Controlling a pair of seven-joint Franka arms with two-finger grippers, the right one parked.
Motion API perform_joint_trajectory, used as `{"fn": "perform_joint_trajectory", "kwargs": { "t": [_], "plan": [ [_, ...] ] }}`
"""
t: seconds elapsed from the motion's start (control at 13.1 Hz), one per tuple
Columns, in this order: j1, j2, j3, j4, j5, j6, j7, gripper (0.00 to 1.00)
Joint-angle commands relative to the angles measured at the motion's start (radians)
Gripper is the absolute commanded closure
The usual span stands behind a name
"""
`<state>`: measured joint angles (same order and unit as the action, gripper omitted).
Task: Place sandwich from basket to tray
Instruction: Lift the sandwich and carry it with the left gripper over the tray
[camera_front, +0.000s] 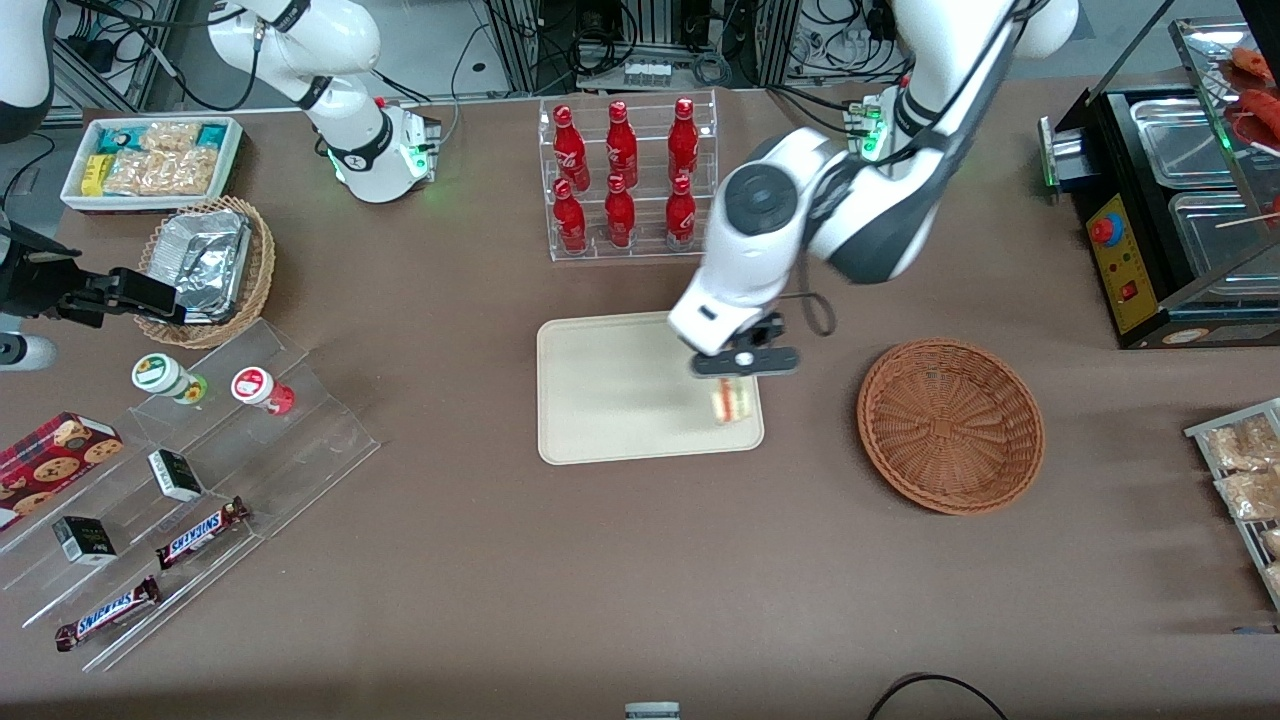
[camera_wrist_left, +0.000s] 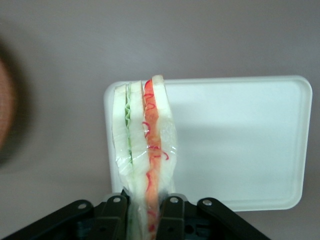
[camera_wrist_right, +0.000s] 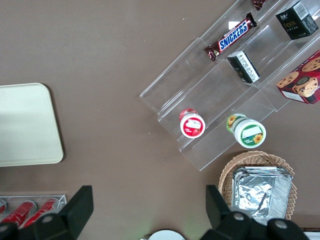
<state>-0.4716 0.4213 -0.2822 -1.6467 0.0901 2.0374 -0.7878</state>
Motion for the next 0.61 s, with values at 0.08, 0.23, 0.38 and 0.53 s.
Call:
{"fn": "perform_joint_trajectory", "kwargs": {
  "t": [0.08,0.23,0.38,0.53],
  "plan": [
    [-0.097,0.163,0.012,0.108,0.022,0.079,-0.054,1.0],
    [-0.127,0.207,0.018,0.11,0.03,0.112,-0.059,1.0],
    [-0.13,0.241,0.017,0.107,0.06,0.147,-0.074,1.0],
    [-0.148,0.269,0.017,0.107,0.063,0.191,-0.093,1.0]
  ]
}}
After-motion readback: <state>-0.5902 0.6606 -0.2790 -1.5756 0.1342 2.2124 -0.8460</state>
